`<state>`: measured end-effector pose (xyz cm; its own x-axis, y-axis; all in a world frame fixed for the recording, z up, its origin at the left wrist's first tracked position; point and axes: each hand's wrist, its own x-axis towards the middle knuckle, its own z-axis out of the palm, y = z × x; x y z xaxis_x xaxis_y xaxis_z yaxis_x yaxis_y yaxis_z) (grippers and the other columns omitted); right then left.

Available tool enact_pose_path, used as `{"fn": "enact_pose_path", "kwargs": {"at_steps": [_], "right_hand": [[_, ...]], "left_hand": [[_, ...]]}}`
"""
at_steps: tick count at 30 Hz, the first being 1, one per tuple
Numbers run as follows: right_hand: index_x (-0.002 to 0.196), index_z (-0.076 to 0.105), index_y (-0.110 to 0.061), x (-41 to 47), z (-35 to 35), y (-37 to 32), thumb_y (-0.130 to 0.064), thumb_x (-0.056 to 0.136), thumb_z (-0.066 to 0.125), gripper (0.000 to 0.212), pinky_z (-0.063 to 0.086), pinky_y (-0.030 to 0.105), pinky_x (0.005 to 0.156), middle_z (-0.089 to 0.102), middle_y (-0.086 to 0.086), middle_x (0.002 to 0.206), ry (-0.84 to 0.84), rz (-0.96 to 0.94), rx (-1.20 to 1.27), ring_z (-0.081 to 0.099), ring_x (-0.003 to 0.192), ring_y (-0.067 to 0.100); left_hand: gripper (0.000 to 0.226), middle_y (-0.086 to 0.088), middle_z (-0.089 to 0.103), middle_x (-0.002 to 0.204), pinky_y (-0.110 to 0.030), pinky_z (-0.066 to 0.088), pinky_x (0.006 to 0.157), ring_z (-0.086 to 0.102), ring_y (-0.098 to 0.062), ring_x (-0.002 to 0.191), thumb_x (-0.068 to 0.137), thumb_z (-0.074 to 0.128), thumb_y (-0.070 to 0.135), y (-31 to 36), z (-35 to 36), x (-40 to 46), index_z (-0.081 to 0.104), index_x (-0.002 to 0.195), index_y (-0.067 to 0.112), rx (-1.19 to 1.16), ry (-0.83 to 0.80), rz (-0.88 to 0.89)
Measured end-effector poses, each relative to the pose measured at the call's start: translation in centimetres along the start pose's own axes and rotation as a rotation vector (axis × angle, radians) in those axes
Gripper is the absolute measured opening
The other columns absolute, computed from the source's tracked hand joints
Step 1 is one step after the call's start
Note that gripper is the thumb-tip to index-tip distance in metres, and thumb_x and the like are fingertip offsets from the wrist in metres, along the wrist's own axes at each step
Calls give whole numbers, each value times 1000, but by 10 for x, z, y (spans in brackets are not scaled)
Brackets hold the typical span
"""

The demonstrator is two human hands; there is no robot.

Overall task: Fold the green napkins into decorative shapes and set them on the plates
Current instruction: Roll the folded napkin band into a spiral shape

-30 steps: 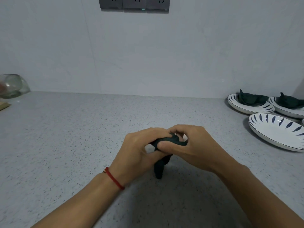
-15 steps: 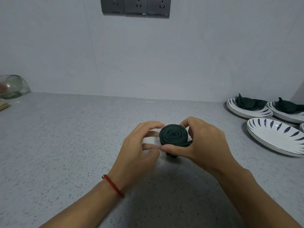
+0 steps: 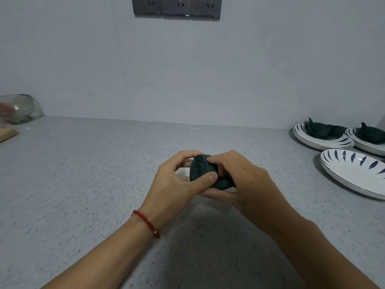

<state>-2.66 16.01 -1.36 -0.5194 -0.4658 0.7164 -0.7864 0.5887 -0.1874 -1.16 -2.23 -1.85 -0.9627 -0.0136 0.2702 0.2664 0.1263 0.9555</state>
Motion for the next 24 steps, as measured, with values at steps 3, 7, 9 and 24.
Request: {"fn": "enact_pose_path", "kwargs": {"at_steps": [3,7,9,24], "right_hand": [[107,72,-17,-5,-8,14,-32,90,70,23,50,23,69,67,-8,92,-36,-13,96,60,79,5],[98,78,-16,-3,-12,16,-20,92,73,9,55,26,74,74,-9,93,-13,-15,184,67,85,4],[97,78,-16,-3,-11,14,-20,91,73,9,55,25,74,74,-9,92,5,-11,201,68,86,4],[84,76,-14,-2,-15,8,-27,77,83,16,54,24,63,71,-8,77,119,60,240,65,68,7]], "left_hand": [[41,9,71,109,-43,60,87,72,-22,100,72,89,27,-3,-9,4,71,108,32,-16,23,-12],[47,2,67,118,-38,63,75,74,-27,76,70,90,21,-2,-12,3,69,111,30,-15,26,6],[50,9,67,117,-40,63,75,72,-28,78,69,91,21,-1,-11,3,68,112,32,48,-4,37],[54,-4,63,123,-43,57,93,61,-29,116,76,85,5,-7,-10,3,64,123,23,35,-228,185]]}}
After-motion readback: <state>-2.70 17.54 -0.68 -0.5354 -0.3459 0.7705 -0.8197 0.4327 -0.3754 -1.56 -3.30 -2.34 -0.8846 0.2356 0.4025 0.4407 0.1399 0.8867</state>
